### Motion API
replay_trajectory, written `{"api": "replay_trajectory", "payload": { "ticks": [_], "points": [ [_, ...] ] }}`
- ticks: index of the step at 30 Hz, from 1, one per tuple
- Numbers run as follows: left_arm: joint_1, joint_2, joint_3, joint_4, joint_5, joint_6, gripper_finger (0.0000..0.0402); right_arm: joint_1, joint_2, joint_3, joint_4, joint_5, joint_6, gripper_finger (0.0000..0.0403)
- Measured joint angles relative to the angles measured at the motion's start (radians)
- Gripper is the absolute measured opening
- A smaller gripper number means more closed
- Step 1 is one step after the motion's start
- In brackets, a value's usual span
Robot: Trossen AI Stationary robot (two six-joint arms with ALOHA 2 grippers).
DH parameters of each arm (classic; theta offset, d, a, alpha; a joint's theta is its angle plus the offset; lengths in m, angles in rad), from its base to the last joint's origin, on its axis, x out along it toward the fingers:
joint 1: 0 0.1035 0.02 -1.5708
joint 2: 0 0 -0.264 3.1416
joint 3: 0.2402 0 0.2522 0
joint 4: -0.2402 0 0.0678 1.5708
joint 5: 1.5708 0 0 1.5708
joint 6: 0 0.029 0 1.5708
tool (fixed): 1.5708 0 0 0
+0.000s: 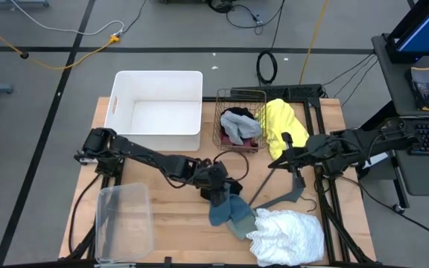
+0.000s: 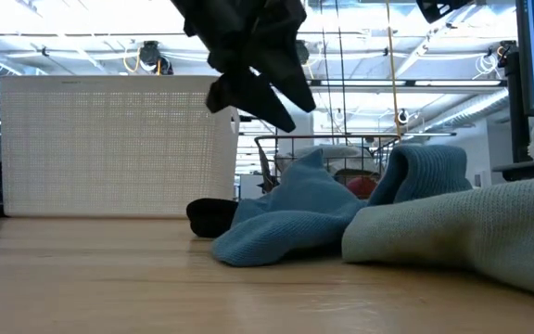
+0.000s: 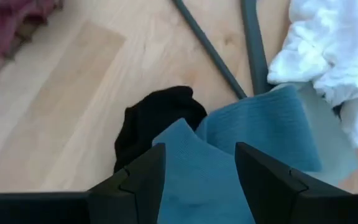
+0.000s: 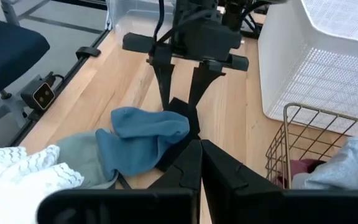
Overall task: Pick & Place Cloths
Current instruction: Put the blue sock into the transparent bin
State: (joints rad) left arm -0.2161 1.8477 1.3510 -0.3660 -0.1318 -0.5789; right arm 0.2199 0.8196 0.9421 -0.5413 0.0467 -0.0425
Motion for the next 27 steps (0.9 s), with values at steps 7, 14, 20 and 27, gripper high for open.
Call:
{"api": "replay_trajectory", "payload": {
  "ticks": [7,14,20,27],
  "points": [
    [0.0,0.0,0.0,0.015,-0.009,0.169,0.0195,0.0,-0.002,0.0,0.007,0.0,-0.004,0.0001],
    [0.001,0.0,-0.001,0.022,-0.026,0.296,0.0195,0.0,-0.002,0.0,0.007,0.0,-0.003,0.0001],
    [0.006,0.0,-0.043,0.093,-0.021,0.315,0.0195,0.0,-0.002,0.0,0.015,0.0,-0.004,0.0001],
    [0.012,0.001,-0.074,0.13,-0.045,0.349,0.0195,0.0,-0.002,0.0,0.018,0.003,-0.014,0.0001]
  ]
}}
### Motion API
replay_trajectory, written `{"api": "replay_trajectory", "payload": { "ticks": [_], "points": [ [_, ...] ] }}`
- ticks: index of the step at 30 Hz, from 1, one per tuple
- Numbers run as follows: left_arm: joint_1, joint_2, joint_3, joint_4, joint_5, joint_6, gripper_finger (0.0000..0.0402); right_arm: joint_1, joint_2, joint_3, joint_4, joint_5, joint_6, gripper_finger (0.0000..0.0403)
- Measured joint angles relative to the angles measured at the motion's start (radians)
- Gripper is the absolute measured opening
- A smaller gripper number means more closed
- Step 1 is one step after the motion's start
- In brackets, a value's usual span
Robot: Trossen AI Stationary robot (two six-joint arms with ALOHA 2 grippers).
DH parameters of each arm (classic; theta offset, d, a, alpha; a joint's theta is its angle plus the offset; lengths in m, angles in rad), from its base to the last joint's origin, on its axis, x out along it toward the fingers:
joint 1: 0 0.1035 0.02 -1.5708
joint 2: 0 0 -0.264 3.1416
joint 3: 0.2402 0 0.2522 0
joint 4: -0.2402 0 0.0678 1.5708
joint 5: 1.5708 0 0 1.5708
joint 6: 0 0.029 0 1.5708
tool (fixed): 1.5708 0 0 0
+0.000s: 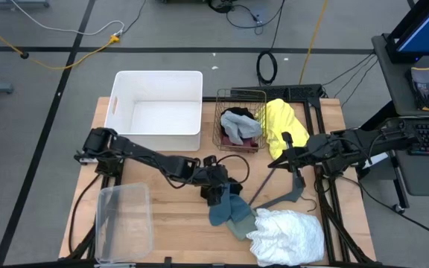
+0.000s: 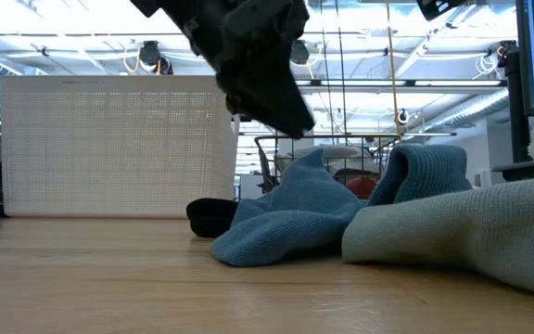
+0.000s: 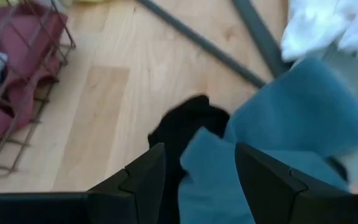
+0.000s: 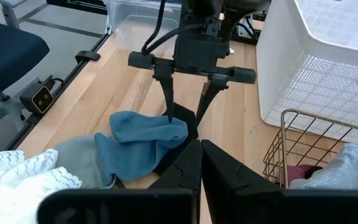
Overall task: Pick & Place Cloths
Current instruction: Put the blue sock into the transparent bin
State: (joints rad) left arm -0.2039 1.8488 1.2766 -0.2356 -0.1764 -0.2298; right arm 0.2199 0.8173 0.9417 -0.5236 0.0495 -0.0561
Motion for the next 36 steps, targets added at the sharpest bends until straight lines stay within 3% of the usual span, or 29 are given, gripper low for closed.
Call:
{"api": "replay_trajectory", "payload": {
  "ticks": [6,13,17,26,36],
  "points": [
    [0.005,0.072,0.005,0.083,0.053,0.027,0.0195,0.0,-0.001,0.0,0.022,0.001,-0.009,0.0001],
    [0.005,0.074,0.006,0.03,0.052,0.029,0.019,-0.003,0.0,0.0,0.044,0.001,-0.009,0.0001],
    [0.006,0.074,0.006,0.051,0.076,0.038,0.0153,-0.003,0.001,0.0,0.042,0.001,-0.009,0.0001],
    [0.005,0.09,0.008,0.055,0.131,0.044,0.0015,-0.003,0.001,0.0,0.045,0.001,-0.008,0.0001],
    [0.007,0.01,0.043,0.059,0.132,-0.09,0.0004,-0.003,0.001,0.0,0.049,0.001,-0.008,0.0001]
  ]
}}
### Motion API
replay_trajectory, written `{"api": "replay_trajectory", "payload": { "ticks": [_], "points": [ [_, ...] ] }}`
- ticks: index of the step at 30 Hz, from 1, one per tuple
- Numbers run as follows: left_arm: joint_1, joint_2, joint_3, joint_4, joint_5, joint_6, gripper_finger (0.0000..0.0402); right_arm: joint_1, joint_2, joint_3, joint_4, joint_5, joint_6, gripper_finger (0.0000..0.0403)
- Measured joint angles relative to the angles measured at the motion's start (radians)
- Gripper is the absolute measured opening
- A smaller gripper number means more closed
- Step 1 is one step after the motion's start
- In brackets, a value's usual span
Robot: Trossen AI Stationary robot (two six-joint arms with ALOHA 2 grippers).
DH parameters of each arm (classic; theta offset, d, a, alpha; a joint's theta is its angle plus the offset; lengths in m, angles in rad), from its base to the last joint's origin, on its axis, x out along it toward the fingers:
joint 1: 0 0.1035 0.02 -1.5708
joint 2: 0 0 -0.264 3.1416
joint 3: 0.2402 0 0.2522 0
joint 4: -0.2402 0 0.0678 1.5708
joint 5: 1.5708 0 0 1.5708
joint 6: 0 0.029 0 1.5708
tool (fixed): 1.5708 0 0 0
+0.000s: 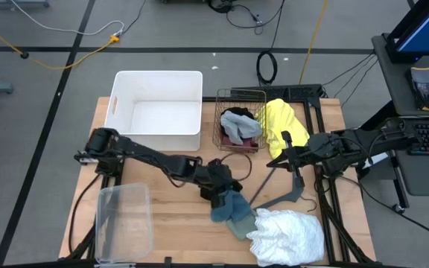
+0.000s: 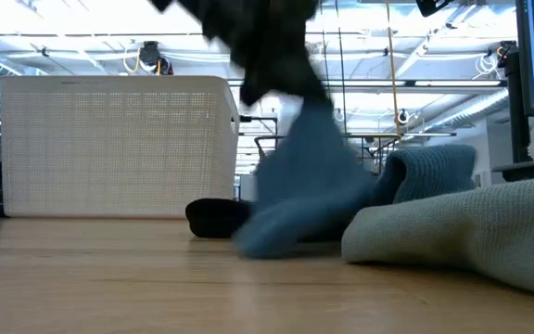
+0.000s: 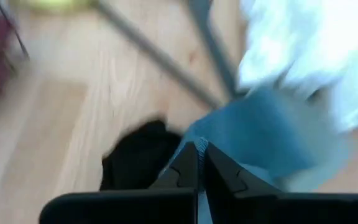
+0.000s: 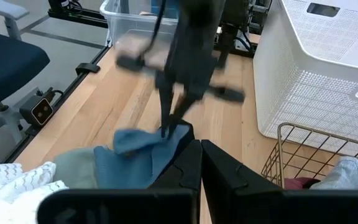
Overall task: Pick & Place Cloths
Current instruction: Put the blue sock into the transparent bin
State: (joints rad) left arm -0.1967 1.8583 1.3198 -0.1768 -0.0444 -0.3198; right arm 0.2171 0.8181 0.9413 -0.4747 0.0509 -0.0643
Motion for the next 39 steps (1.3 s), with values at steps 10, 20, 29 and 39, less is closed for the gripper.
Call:
{"api": "replay_trajectory", "payload": {
  "ticks": [10,20,29,39],
  "points": [
    [-0.057,-0.22,0.198,-0.017,-0.018,-0.088,0.0002,0.0,0.0,0.0,-0.018,0.0,-0.004,0.0001],
    [-0.182,-0.294,0.496,-0.24,-0.273,-0.304,0.0001,0.0,0.0,0.0,-0.008,0.0,-0.038,0.0001],
    [-0.275,-0.292,0.718,-0.535,-0.406,-0.472,0.0,0.0,0.0,0.0,-0.002,0.0,-0.056,0.0001],
    [-0.351,-0.293,0.872,-0.886,-0.404,-0.817,0.0,0.0,0.0,0.0,0.011,0.0,-0.056,0.0001]
  ]
}}
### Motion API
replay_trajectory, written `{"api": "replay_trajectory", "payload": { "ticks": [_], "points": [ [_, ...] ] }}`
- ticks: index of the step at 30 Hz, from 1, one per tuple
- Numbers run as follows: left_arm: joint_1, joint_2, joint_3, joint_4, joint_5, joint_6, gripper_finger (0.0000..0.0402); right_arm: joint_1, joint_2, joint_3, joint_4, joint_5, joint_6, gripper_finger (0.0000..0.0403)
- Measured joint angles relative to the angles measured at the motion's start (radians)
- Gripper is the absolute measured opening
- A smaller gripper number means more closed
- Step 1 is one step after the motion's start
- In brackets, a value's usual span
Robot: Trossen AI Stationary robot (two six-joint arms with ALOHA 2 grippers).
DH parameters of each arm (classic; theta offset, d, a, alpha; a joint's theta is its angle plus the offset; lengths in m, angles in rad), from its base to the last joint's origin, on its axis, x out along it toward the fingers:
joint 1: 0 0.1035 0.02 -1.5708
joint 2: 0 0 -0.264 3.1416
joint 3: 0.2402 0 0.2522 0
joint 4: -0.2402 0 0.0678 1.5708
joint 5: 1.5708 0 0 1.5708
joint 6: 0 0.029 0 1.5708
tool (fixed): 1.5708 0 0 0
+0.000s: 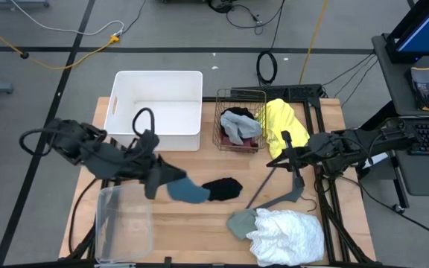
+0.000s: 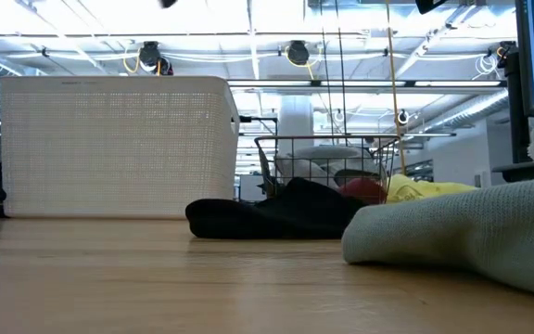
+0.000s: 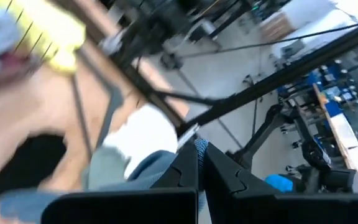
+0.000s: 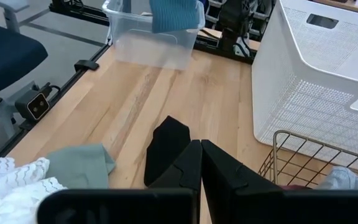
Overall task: Pick & Place Cloths
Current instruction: Put the blue sock into the transparent bin
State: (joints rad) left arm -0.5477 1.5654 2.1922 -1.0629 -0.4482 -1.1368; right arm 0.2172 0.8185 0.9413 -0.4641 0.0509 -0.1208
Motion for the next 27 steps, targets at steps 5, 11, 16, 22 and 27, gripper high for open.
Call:
{"api": "replay_trajectory", "payload": {
  "ticks": [5,11,16,22,27],
  "points": [
    [-0.049,0.0,0.065,-0.213,0.041,-0.225,0.0,0.0,0.0,0.0,0.017,0.0,0.0,0.0001],
    [-0.113,-0.001,0.146,-0.407,0.101,-0.432,0.0,0.0,0.0,0.0,0.034,0.0,0.0,0.0001],
    [-0.169,-0.015,0.162,-0.515,0.204,-0.622,0.0,0.0,0.0,0.0,0.033,0.0,0.0,0.0001],
    [-0.23,-0.022,0.161,-0.508,0.307,-0.687,0.0,0.0,0.0,0.0,0.033,0.004,0.0,0.0001],
    [-0.262,-0.022,0.101,-0.508,0.411,-0.76,0.0,0.0,0.0,0.0,0.033,0.004,0.0,0.0001]
  ]
}}
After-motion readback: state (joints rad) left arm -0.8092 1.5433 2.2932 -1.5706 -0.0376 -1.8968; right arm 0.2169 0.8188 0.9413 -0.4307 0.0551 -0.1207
